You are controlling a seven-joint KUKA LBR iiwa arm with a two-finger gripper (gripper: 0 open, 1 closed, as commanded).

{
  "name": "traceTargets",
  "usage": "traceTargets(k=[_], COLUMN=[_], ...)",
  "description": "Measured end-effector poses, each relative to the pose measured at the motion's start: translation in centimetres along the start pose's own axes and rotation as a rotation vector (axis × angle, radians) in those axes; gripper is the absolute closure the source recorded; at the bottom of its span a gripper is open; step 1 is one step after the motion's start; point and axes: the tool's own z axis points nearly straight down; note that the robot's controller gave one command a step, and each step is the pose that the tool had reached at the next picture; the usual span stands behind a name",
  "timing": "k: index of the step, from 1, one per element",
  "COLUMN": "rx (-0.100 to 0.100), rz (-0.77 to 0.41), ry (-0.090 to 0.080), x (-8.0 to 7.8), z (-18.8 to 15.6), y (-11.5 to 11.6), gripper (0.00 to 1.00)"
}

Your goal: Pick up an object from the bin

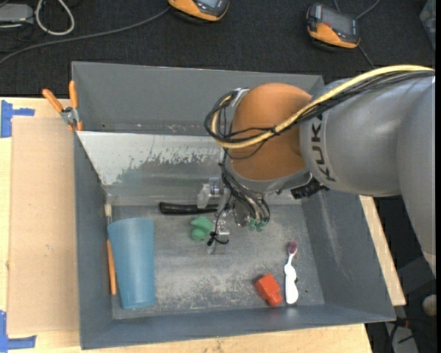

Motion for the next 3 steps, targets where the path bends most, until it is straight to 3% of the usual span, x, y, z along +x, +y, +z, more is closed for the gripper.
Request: traceTargets(k=[1, 2, 3], rx=[-0.001, -0.001, -0.003], rz=[0.004, -0.021, 0.008], ry=[-0.007, -0.004, -0.012], x=[-0.2, -4.8, -4.3], z=[-0.5, 9.2, 9.0], y=[-0.1, -4.6, -3.2], gripper=[0.0, 0.0, 0.0])
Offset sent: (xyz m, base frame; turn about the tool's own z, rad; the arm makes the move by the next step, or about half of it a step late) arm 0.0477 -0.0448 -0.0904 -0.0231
